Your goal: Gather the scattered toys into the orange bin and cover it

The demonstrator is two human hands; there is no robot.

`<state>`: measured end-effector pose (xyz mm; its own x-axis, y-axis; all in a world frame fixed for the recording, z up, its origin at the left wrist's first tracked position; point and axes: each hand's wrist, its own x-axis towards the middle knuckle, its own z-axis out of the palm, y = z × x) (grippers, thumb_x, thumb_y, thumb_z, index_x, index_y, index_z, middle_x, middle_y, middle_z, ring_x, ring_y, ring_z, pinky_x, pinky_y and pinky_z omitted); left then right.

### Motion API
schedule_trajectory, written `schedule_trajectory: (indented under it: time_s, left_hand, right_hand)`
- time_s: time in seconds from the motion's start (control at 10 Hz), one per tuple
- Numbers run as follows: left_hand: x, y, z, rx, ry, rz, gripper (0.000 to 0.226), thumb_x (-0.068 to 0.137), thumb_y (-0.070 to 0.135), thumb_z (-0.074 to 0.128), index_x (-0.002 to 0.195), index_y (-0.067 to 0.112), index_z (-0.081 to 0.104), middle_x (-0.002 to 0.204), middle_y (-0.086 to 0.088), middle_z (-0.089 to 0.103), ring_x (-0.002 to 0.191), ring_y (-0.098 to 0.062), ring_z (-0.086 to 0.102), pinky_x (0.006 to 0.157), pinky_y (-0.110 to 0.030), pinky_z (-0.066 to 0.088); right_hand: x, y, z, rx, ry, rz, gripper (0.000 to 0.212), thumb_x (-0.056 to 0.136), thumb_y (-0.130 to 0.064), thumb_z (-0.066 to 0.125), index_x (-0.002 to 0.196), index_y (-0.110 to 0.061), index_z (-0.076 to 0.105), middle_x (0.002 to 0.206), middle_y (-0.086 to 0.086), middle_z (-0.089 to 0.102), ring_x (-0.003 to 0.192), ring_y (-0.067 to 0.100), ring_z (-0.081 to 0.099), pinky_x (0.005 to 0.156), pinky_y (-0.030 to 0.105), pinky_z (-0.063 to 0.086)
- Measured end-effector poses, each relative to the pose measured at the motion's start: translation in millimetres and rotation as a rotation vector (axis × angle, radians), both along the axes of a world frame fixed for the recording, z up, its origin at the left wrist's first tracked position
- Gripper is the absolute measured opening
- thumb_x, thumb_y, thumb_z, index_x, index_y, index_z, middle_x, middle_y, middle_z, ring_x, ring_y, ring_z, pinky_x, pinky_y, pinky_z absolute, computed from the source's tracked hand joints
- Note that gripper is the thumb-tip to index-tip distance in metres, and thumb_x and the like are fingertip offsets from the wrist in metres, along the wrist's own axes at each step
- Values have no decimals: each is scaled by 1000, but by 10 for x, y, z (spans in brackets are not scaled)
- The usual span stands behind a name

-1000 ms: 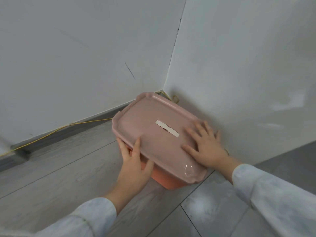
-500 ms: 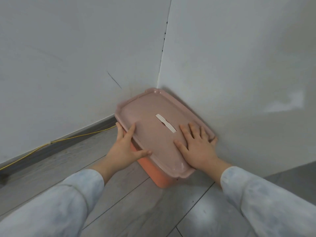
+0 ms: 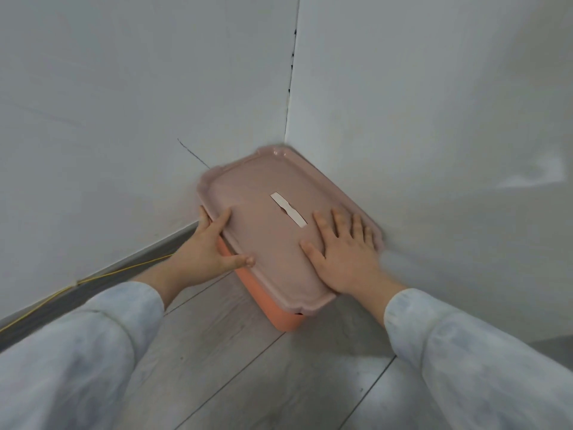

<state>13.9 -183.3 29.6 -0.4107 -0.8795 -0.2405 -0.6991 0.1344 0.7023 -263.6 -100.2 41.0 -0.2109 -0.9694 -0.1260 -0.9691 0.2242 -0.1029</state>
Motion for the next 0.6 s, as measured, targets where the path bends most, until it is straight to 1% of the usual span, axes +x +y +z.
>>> schedule_trajectory:
  time_s: [0.1,0.2,0.3,0.4,0.5,0.6]
  left_hand:
    - [-4,-15,37,6,-65,-33,142,46,89,68,157,34,0,161,3,-26,150,-14,16,122,-33,17]
    - [-40,70,139,4,-100,-9,134,52,83,67,157,34,0,162,-7,-23,152,-20,13,122,-32,15]
    - [-49,248,217,-52,-159,36,126,60,87,57,156,34,-4,163,-16,-10,151,-28,18,120,-42,24]
    - [108,549,292,-101,-308,10,114,71,88,46,155,35,-11,163,-16,-8,142,-34,37,111,-48,37]
    - [403,794,353,-83,-418,28,110,78,81,48,155,29,-10,164,-15,-12,140,-34,40,111,-45,34]
    - [804,993,500,-98,-476,91,105,81,77,49,156,27,-6,164,-11,-7,142,-33,37,111,-48,35]
  right_hand:
    - [-6,-23,-23,24,15,0,76,85,-80,8,152,-48,-8,167,-2,-4,151,39,-2,121,55,0]
    - [7,-4,13,32,8,-6,75,85,-80,8,152,-49,-7,167,-3,-4,151,39,-2,121,54,0]
    - [9,8,55,36,-8,-8,75,85,-81,10,152,-49,-5,167,-3,-3,151,39,-1,121,55,2]
    - [39,20,108,67,-17,-11,76,84,-81,9,152,-49,-4,167,-3,-3,152,38,-2,120,57,3]
    - [86,70,156,97,-8,-53,75,86,-79,8,153,-48,-2,167,-3,-1,152,37,-1,118,61,4]
    - [277,148,280,71,27,-86,69,92,-72,11,154,-43,7,166,2,6,151,39,2,116,66,5]
